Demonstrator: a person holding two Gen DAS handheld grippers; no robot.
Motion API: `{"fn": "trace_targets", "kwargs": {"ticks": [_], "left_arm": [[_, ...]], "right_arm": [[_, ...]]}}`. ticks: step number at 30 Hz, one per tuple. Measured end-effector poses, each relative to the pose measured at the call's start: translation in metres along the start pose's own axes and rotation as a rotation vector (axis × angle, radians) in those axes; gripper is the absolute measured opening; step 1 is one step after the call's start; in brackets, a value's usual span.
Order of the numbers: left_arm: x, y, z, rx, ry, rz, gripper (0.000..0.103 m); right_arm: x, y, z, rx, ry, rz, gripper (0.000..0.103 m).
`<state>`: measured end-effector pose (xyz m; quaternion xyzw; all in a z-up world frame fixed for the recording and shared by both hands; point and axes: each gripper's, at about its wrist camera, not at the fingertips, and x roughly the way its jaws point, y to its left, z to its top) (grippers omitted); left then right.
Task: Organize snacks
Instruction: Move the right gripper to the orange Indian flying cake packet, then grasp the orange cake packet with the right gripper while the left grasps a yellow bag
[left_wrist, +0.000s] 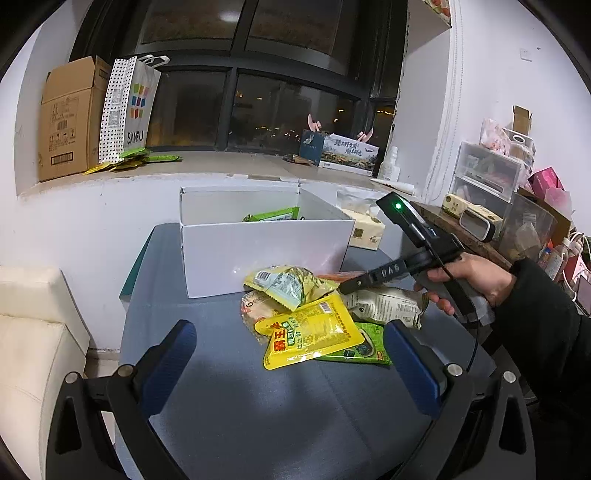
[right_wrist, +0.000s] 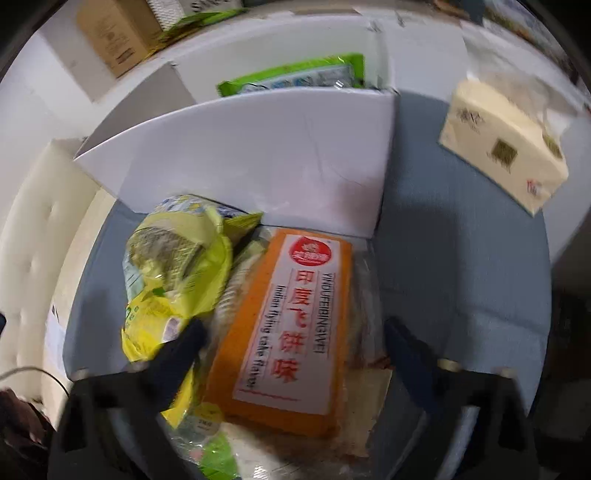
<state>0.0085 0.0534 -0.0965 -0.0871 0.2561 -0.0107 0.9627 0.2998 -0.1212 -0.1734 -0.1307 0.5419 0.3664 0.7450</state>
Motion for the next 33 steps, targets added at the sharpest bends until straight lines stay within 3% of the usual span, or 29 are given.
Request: {"fn": "trace_targets", "kwargs": {"ticks": [5,9,17,21,24,30,31,33], "left_arm": [[0.007,0.000,0.002,-0.013,0.013,-0.009,0.103],[0.018,-0.007,0.005,0.021,0.032,-0.005,0.103],[0.071,-0.017,0.022,0.004,0.115,-0.051,0.103],[0.118,-0.006,0.039,-0.116,0.177,-0.099,0.103],[0.156,0.009,0.047,-0.225,0.246,-0.075,0.103],[0.222,0.037,0.049,-0.404,0.366,-0.043,0.102],[0.233,0.037,0.048,-0.402,0.397,-0.028,0.100],[0.245,0.036,0.044,-0.391,0.424,-0.008,0.082]], "right_arm": [[-0.014,0.015,-0.019,-0.079,-0.038,-0.020,0.070],[-0.037,0.016,-0.037,-0.068,-0.119,-0.030,0.069],[-0.100,0.012,-0.085,-0.007,-0.314,0.043,0.069],[-0.123,0.017,-0.103,0.019,-0.409,0.066,0.069],[-0.135,0.018,-0.123,0.064,-0.470,0.120,0.069],[-0.154,0.022,-0.147,0.095,-0.539,0.134,0.069],[-0.156,0.022,-0.150,0.094,-0.548,0.136,0.069],[-0.154,0.022,-0.151,0.091,-0.547,0.128,0.069]]}}
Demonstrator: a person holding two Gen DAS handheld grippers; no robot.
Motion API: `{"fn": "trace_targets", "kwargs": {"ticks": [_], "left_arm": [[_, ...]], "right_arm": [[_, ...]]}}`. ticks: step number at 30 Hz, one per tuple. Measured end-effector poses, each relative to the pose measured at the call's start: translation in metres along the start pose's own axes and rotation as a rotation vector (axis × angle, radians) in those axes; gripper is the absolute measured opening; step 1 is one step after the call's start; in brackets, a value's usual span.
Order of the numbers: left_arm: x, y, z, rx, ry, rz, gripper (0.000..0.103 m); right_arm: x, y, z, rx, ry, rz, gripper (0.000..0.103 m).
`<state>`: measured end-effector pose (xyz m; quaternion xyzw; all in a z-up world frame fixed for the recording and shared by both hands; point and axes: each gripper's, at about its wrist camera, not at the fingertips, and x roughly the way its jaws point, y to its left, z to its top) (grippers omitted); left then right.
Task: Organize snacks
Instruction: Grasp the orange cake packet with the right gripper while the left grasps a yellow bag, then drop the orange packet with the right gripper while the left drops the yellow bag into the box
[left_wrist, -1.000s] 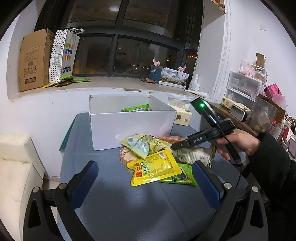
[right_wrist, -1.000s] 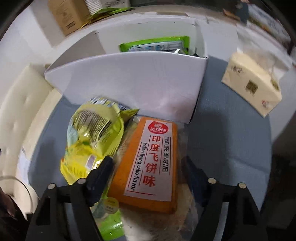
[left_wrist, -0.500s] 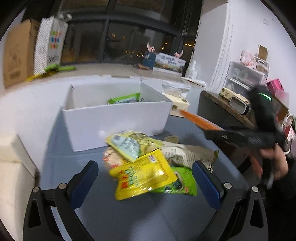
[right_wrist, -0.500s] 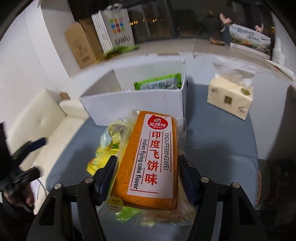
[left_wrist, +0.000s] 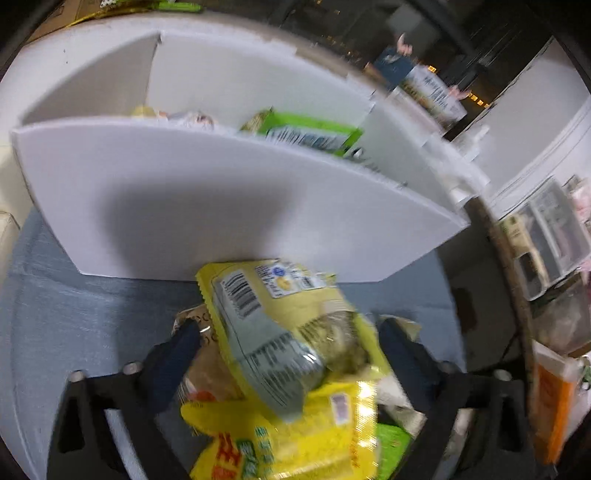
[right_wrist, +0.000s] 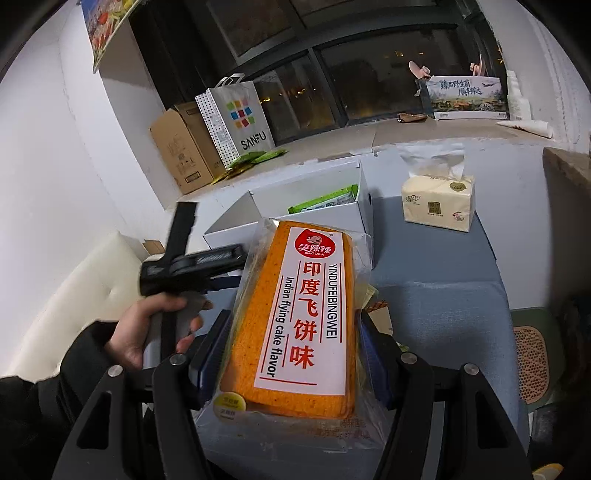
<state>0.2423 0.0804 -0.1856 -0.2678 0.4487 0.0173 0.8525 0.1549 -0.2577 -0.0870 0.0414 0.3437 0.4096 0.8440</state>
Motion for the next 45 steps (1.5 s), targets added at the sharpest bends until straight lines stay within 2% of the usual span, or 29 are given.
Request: {"fn": "trace_targets", "kwargs": {"ticks": [1,2,4,5,8,13,16,18,24,27,30,37,40,42,43,44,45], "left_arm": [[0.004,-0.002,0.000,0.026,-0.010,0.011,0.076],[0.004,-0.003,0.000,0.037,-0.017,0.005,0.064],[-0.002,-0.005,-0.003,0.047,-0.048,-0.038,0.054],[-0.009,-0.007,-0.006,0.070,-0.077,-0.033,0.052],[-0.033,-0.010,-0.016,0.118,-0.149,-0.070,0.051],[-0.093,-0.015,-0.044,0.229,-0.307,-0.060,0.050],[-0.121,-0.014,-0.045,0.266,-0.373,-0.023,0.050],[-0.142,-0.008,-0.046,0.270,-0.411,-0.030,0.050],[-0.179,-0.006,-0.016,0.317,-0.501,-0.009,0.050],[-0.182,-0.013,0.009,0.357,-0.547,0.046,0.050],[-0.170,-0.015,0.041,0.369,-0.540,0.061,0.050],[-0.130,-0.018,0.095,0.401,-0.504,0.112,0.050],[-0.114,-0.016,0.110,0.410,-0.497,0.176,0.050],[-0.099,-0.008,0.123,0.389,-0.453,0.188,0.055],[-0.090,-0.004,0.129,0.371,-0.409,0.193,0.074],[-0.084,0.000,0.132,0.356,-0.381,0.202,0.102],[-0.081,0.003,0.132,0.349,-0.373,0.195,0.103]], "right_arm": [[0.001,-0.001,-0.001,0.007,0.002,0.003,0.069],[0.002,-0.003,-0.002,0.016,0.004,0.010,0.069],[0.005,-0.005,-0.003,0.023,0.006,0.010,0.069],[0.005,-0.004,-0.004,0.024,0.008,0.007,0.069],[0.005,-0.005,-0.007,0.027,0.007,0.012,0.069],[0.005,-0.002,-0.007,0.027,-0.001,0.012,0.069],[0.006,0.002,-0.006,0.010,-0.017,0.005,0.069],[0.010,0.006,-0.001,-0.004,-0.026,0.000,0.069],[0.035,0.021,0.038,-0.076,-0.035,-0.017,0.069],[0.053,0.025,0.068,-0.099,-0.042,-0.019,0.069],[0.082,0.026,0.107,-0.105,-0.045,-0.036,0.069],[0.148,0.012,0.170,-0.042,0.005,-0.067,0.069],[0.174,0.007,0.186,-0.040,0.029,-0.105,0.069],[0.189,0.000,0.193,-0.014,0.044,-0.107,0.069],[0.194,-0.003,0.195,0.002,0.044,-0.106,0.076],[0.200,-0.006,0.198,0.012,0.046,-0.104,0.082],[0.206,-0.008,0.200,0.016,0.052,-0.104,0.091]]}}
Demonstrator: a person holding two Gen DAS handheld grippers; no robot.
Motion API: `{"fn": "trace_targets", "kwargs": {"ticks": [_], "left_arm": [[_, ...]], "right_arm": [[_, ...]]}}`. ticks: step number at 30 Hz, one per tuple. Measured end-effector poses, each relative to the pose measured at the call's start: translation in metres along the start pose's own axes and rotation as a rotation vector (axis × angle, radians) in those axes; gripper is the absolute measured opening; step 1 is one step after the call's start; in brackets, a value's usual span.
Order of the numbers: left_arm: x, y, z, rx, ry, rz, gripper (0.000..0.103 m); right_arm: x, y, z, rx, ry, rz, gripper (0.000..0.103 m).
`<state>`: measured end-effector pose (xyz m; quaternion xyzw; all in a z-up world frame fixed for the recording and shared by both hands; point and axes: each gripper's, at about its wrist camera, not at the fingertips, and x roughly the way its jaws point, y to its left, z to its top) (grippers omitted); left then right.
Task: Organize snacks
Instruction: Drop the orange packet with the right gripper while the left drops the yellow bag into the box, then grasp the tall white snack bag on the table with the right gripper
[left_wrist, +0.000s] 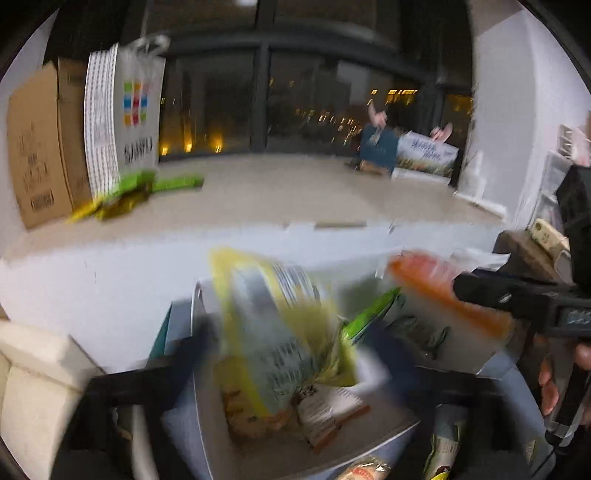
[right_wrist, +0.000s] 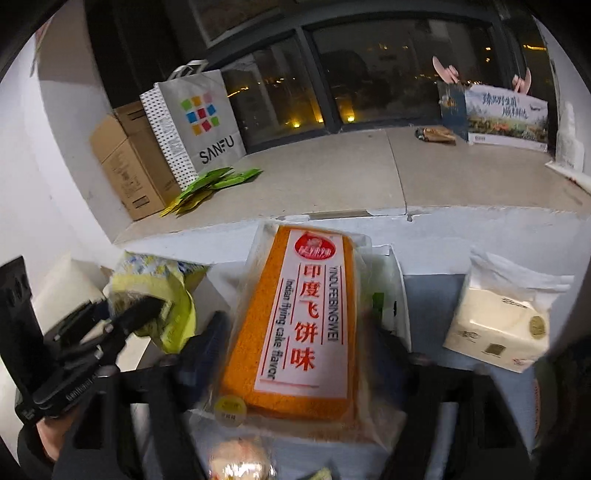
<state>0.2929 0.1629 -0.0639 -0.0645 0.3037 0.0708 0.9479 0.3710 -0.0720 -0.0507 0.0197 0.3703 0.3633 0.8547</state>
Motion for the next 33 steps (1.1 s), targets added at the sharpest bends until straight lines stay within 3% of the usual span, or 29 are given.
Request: {"fn": "trace_targets", "kwargs": {"ticks": [2,3,8,17,23,26,30,33], "left_arm": [[0.002,0.005,-0.005,-0.003,0.009,-0.003,0.103],[0.002,0.006,-0.008,-0.002,0.013,0.000,0.103],[-0.013,0.004,-0.014,0.001,0.000,-0.012,0.103],[-0.082,-0.016,-0.030,0.020,-0.091,-0.042,0.103],[-0.133,-0.041,-0.063,0.054,-0.142,-0.084,0.103],[-0.157,-0.051,-0.084,0.041,-0.156,-0.127,0.103],[-0.185,-0.064,-0.113,0.039,-0.178,-0.124,0.103],[-0.204,-0.073,-0.138,0.013,-0.166,-0.176,0.103]], "right_arm": [[0.009,-0.002,0.004,0.004,0.018,0.005,0.096],[0.010,-0.003,0.005,0.005,0.022,0.000,0.103],[-0.001,0.003,0.004,-0.010,-0.009,0.026,0.103],[-0.041,0.018,-0.019,-0.060,-0.050,0.051,0.103],[-0.094,0.021,-0.057,-0.098,-0.105,0.112,0.103],[-0.122,0.022,-0.079,-0.126,-0.134,0.111,0.103],[-0.157,0.016,-0.112,-0.142,-0.168,0.099,0.103],[-0.179,0.011,-0.142,-0.146,-0.170,0.067,0.103]]}}
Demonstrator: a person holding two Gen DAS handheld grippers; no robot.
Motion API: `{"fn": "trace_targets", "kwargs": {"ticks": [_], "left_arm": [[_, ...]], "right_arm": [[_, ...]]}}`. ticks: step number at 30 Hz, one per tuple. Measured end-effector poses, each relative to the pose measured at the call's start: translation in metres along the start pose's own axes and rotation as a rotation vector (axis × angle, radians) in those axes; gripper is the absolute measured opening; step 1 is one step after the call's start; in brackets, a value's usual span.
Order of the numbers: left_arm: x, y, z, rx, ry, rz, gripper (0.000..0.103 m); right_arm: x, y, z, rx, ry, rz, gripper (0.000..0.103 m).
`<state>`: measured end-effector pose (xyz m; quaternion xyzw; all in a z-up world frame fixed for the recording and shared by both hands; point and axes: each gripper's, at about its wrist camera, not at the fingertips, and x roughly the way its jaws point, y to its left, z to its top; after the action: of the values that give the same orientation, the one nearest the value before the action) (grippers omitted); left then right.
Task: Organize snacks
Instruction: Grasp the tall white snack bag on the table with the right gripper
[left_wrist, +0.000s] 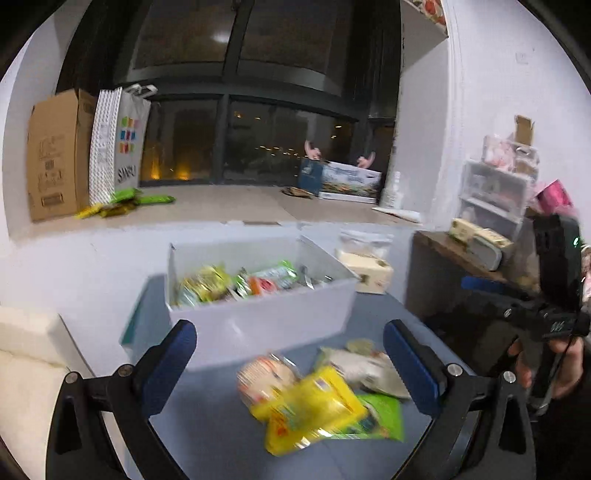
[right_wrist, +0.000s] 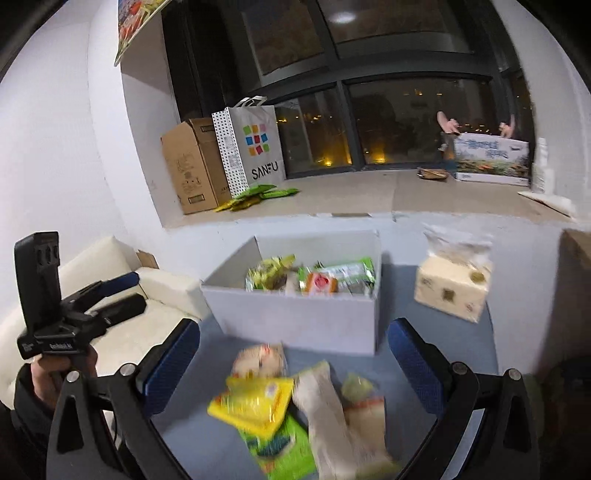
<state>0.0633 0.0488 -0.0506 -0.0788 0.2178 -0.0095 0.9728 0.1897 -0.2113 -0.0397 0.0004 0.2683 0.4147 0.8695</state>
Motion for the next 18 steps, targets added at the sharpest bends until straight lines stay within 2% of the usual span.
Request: {"fn": "trace_targets", "kwargs": {"ticks": [4,9,11,13,15,18], "left_arm": [[-0.015,-0.014,-0.022,0.007,0.028,-0.038,0.103],[-0.029,-0.022,-0.044,0.062,0.059,-0.022,0.103],[-0.034,-0.020,-0.047,0.059,0.060,-0.022,0.103],[-0.041,-0.016,-0.049,0.076,0.066,0.020,0.103],[-0.046,-0.010,-0.048,0.075,0.059,0.027,0.103],[-0.049,0.004,-0.050,0.020,0.068,0.031,0.103]], "right_arm": [[-0.027,0.004,-0.032,-0.005,0.010,-0.006,0.103],[-0.046,0.014,-0.064,-0.055,0.025,-0.054,0.103],[-0.045,0.015,-0.075,-0.081,0.056,-0.081,0.103],[-0.035,0.012,-0.081,-0.087,0.117,-0.100,0.103],[-0.028,0.012,-0.083,-0.111,0.151,-0.099,0.103],[-0.010,0.012,-0.082,-0.159,0.201,-0.103,0.103]]}}
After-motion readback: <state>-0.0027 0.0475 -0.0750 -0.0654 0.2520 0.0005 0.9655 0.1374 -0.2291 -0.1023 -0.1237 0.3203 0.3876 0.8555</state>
